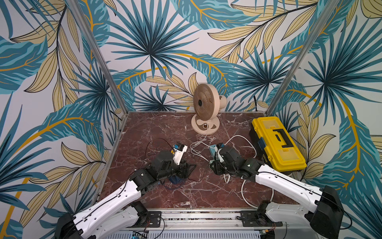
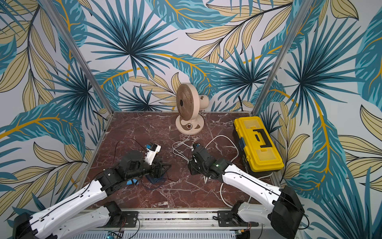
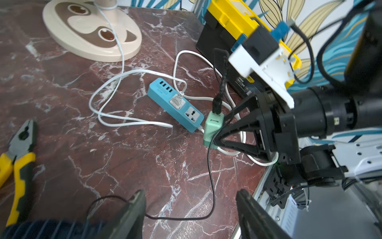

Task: Plug the desk fan into the power strip
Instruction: Pick up the plug from the center of the board.

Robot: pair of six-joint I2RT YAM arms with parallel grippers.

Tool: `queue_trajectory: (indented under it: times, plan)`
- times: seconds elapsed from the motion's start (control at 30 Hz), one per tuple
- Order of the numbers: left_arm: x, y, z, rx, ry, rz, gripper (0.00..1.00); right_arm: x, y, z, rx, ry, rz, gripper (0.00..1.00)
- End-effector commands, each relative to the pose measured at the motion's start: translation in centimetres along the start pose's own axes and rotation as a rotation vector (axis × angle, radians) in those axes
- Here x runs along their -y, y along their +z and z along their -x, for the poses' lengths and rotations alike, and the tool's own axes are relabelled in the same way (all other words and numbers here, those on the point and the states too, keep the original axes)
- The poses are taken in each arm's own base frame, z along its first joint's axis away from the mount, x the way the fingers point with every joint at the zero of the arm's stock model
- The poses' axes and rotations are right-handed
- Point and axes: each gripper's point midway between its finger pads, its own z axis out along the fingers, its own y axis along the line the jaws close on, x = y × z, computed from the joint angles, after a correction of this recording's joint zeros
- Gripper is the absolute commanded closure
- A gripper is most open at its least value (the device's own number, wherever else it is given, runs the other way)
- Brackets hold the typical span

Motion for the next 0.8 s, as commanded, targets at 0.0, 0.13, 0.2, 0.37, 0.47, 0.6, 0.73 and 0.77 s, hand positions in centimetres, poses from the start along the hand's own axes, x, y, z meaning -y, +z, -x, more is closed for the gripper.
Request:
queue_trajectory:
  times: [0.0, 0.13, 0.2, 0.37, 0.47, 0.6, 0.73, 0.77]
  plan:
    - [1.5, 1.5, 1.0, 0.009, 0.105, -0.051, 0.22, -1.4, -0.3, 0.2, 0.005, 0.05, 0.103, 0.67]
    - [2.3, 3.4, 0.1, -0.057, 0.184, -0.084, 0.22, -2.3, -0.6, 0.5, -0.004, 0.096, 0.172, 0.68]
    - [2.8, 4.2, -0.5, -0.089, 0.218, -0.097, 0.24, -2.7, -0.6, 0.5, -0.015, 0.11, 0.201, 0.68]
    - [2.1, 5.8, -1.4, -0.126, 0.265, -0.028, 0.26, -3.8, -0.3, 0.2, -0.041, 0.143, 0.263, 0.67]
    - [1.6, 6.4, -1.4, -0.125, 0.271, 0.007, 0.27, -4.6, 0.0, -0.1, -0.059, 0.168, 0.314, 0.67]
    - [1.2, 6.6, -1.3, -0.109, 0.275, 0.029, 0.31, -5.1, 0.3, -0.5, -0.071, 0.195, 0.356, 0.68]
    - [0.6, 6.6, -1.1, -0.096, 0.276, 0.066, 0.37, -5.8, 0.2, -0.3, -0.064, 0.207, 0.402, 0.69]
    - [0.5, 6.7, -1.1, -0.096, 0.277, 0.07, 0.37, -5.9, 0.2, -0.4, -0.066, 0.212, 0.413, 0.69]
